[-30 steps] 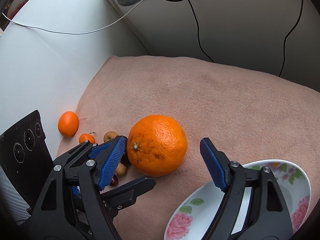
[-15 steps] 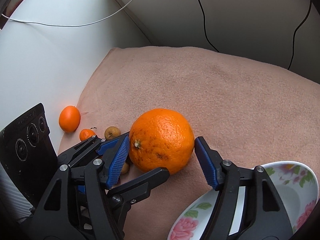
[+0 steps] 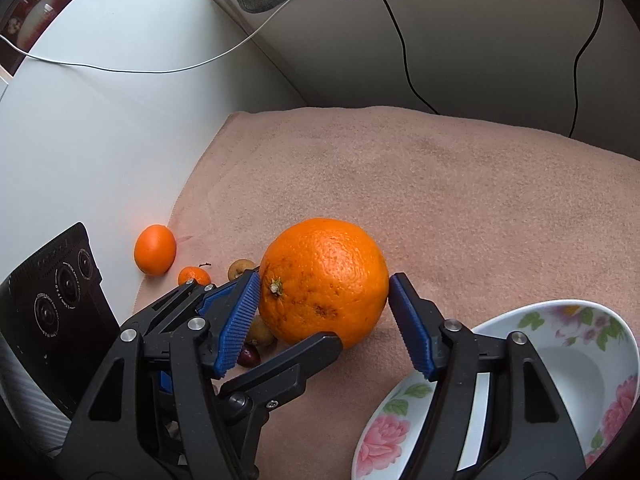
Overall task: Organize fruits
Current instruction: 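Move the right gripper to the large orange and close around it, then carry the large orange onto the white plate and open the right gripper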
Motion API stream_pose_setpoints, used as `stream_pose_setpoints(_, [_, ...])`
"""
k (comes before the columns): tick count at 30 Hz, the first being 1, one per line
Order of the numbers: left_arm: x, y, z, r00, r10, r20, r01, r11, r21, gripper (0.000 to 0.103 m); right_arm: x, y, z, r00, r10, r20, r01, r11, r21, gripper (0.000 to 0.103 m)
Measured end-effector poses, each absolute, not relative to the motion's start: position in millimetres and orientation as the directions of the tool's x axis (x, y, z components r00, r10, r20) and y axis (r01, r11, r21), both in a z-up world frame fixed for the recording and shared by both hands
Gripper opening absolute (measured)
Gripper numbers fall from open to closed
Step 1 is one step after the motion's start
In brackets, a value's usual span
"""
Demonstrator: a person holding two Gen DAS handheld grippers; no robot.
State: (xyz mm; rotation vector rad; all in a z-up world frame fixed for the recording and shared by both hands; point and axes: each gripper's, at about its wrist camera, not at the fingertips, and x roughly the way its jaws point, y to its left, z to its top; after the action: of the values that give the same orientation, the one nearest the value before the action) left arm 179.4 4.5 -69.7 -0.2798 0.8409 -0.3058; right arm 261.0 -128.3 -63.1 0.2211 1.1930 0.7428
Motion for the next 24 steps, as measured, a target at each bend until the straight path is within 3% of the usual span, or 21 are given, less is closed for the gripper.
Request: stream_pose_setpoints(24, [132, -63, -55, 0.61, -0.462, -0.643, 0.281, 0.886, -0.37, 0.068, 198, -211, -37, 0.258, 0.585, -0.769, -0.333, 0.801, 0.498, 0.069])
